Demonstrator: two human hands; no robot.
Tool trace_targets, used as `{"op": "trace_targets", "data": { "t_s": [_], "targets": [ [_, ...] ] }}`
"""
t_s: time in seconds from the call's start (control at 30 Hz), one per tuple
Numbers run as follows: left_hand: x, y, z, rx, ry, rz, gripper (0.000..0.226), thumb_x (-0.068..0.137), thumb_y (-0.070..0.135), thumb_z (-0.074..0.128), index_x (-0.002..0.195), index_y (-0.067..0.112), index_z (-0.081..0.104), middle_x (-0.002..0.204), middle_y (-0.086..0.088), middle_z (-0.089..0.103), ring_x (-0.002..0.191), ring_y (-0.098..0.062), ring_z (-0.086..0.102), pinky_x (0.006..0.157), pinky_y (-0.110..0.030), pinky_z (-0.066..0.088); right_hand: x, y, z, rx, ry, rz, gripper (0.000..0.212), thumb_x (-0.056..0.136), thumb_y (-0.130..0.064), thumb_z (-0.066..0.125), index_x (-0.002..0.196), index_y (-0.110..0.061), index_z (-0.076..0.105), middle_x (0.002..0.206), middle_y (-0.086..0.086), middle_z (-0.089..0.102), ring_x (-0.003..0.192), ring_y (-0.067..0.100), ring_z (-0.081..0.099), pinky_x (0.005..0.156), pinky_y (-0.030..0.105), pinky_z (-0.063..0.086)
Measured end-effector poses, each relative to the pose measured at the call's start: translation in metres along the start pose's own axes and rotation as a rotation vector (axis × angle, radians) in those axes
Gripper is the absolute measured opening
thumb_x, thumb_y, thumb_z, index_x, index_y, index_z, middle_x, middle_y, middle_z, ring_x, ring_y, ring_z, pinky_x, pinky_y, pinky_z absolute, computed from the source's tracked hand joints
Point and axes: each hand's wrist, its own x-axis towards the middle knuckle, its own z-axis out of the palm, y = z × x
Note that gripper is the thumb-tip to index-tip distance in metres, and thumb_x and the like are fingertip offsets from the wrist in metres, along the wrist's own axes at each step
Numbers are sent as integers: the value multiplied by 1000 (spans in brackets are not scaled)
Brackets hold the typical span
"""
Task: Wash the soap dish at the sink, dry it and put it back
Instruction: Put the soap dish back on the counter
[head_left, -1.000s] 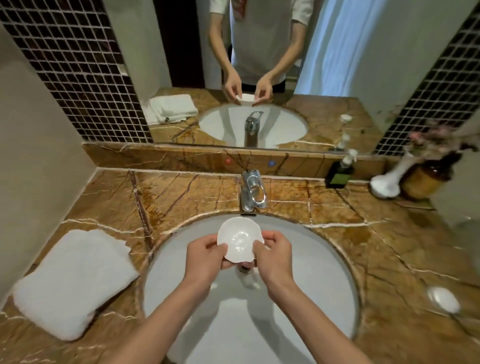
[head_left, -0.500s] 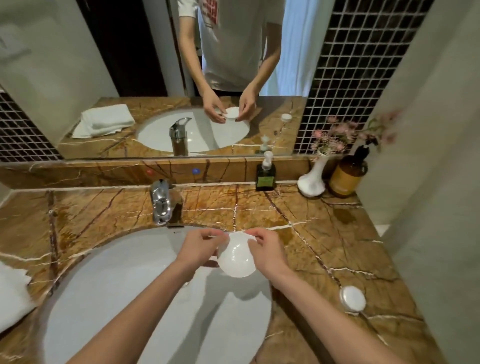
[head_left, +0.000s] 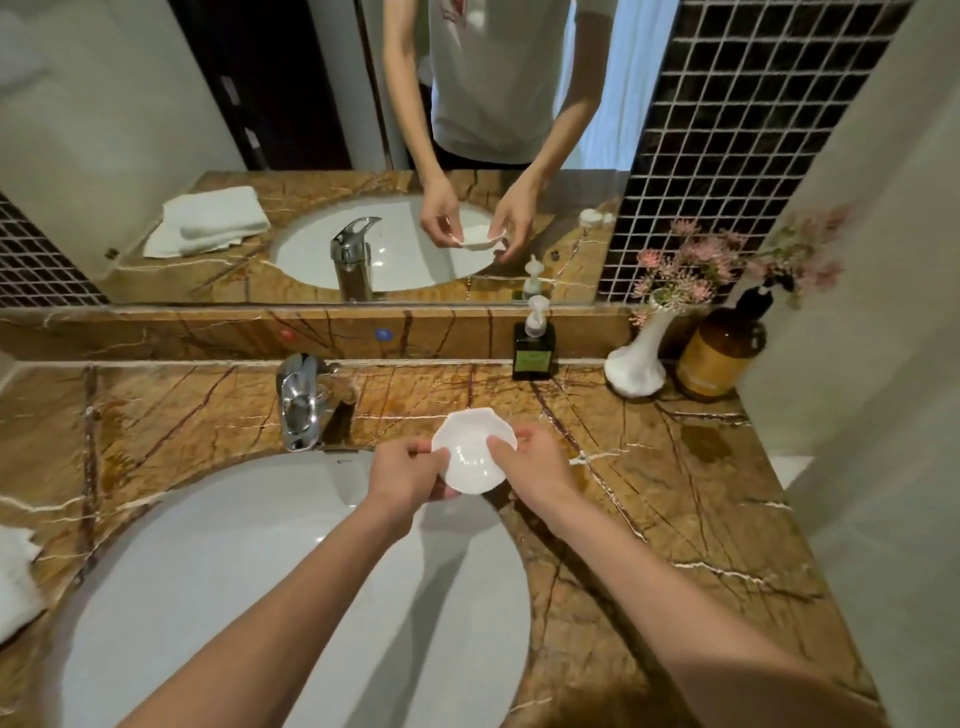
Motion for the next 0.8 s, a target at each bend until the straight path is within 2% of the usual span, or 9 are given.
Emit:
{"op": "trace_targets", "data": {
  "t_s": [0.17,0.27,0.33,0.4,0.47,0.57,0.67,0.73,0.8],
  "targets": [
    [13,2,3,-84,67,-76,9,82,-6,61,75,-1,60,83,-18,65,69,-31,68,56,-35,60,11,-5,11,-47,70,45,12,90,-11,56,88,-8,67,87,11,71,79,27,69,52,26,45],
    [27,5,1,-52,80,-63,21,81,-8,60,64,3,54,75,-16,62,60,-27,66,55,-35,60,20,-13,15,-100,94,24,28,90,-8,57,63,-14,57,72,8,64,67,24,67,50,26,47],
    [37,11,0,-5,78,-47,24,80,-9,60,61,3,53,72,-14,61,56,-25,64,52,-35,60,28,-19,18,-141,96,25,25,91,-13,57,66,-14,55,77,10,61,77,29,67,60,29,47],
    [49,17,-2,62,60,-22,21,79,-9,60,62,1,56,73,-15,61,66,-29,66,50,-35,59,39,-25,21,-187,98,40,26,91,-15,57,65,-15,53,75,8,58,78,30,66,64,36,49],
    [60,22,-2,109,42,-15,8,79,-7,61,72,-6,62,79,-15,63,77,-31,66,50,-34,59,52,-27,22,-252,101,51,31,89,-13,58,59,-15,49,63,5,50,64,25,59,61,36,47],
    [73,24,-1,173,27,-5,6,81,-6,62,77,-8,66,82,-12,64,80,-31,66,54,-36,60,68,-29,26,-327,89,68,24,85,-11,58,62,-15,50,63,5,47,60,22,46,58,33,40],
    [82,22,1,263,43,20,9,82,-2,63,78,-8,68,77,-14,65,76,-30,68,61,-44,61,79,-27,31,-392,74,95,20,85,-12,60,67,-14,52,69,6,52,63,23,49,55,31,38],
    [86,21,3,330,65,52,9,81,1,64,80,-7,69,82,-20,69,75,-31,69,62,-46,61,84,-23,34,-427,80,95,16,86,-13,62,73,-14,53,74,7,53,65,23,50,50,28,33],
    [88,20,5,366,71,77,15,81,2,66,95,-3,69,94,-21,70,81,-32,69,65,-46,60,87,-19,36,-437,88,85,13,86,-13,62,76,-13,54,80,9,57,69,24,54,47,28,29]
  ]
}}
